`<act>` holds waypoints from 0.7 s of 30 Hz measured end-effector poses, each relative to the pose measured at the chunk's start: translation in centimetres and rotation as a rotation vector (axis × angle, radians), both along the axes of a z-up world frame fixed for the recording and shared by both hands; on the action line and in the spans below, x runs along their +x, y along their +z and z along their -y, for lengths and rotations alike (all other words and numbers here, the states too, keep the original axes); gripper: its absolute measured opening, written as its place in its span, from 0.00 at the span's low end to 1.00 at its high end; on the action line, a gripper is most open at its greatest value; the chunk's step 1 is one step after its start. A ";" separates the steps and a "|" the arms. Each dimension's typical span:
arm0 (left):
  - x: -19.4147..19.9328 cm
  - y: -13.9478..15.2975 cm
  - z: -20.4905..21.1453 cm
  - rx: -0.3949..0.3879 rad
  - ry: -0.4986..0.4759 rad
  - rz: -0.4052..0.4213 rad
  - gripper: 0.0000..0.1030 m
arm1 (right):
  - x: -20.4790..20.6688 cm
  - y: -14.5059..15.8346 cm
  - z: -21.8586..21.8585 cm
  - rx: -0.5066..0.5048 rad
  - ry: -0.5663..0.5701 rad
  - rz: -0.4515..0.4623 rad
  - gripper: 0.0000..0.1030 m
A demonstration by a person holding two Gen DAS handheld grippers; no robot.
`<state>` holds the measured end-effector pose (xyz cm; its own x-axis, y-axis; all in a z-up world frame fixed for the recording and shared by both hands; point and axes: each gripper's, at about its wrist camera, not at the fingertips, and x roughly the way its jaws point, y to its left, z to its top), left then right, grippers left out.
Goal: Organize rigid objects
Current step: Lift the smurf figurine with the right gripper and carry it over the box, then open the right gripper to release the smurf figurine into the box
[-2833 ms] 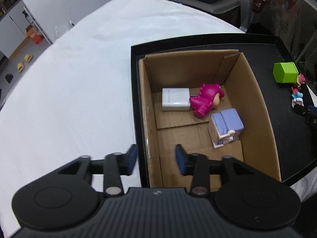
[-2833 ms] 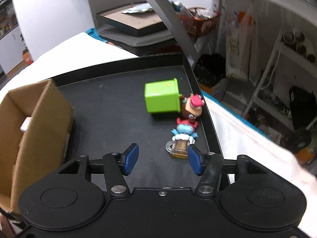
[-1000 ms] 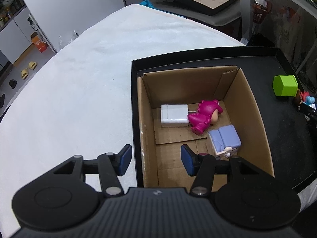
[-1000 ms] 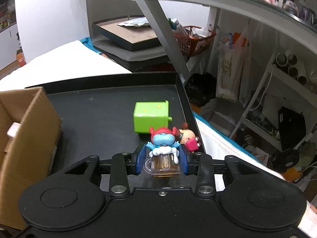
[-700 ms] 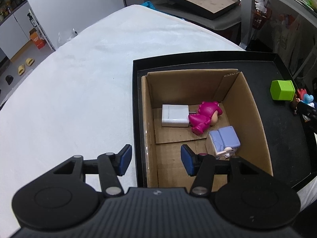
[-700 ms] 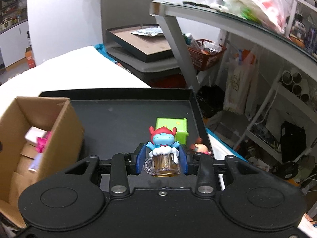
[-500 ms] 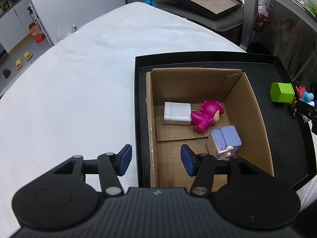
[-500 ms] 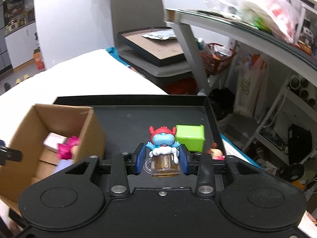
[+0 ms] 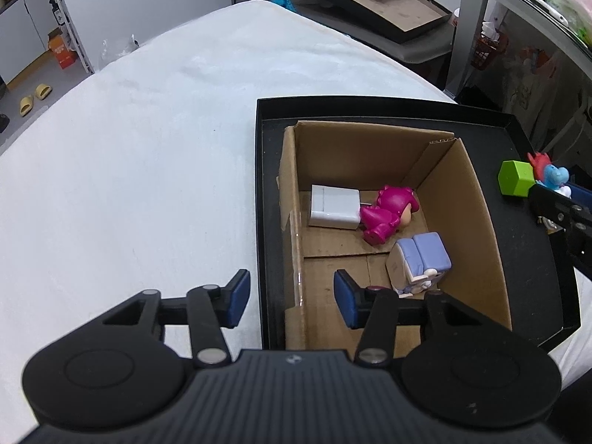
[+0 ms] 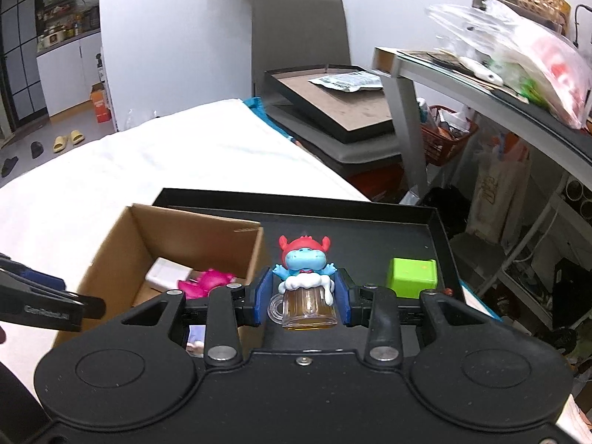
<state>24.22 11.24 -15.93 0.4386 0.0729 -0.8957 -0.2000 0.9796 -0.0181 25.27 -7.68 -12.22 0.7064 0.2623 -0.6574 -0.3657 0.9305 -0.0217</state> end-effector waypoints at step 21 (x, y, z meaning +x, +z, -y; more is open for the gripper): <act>-0.5 -1.1 -1.8 -0.104 -0.030 -0.011 0.10 | -0.8 0.0 -6.1 0.085 0.075 -0.119 0.35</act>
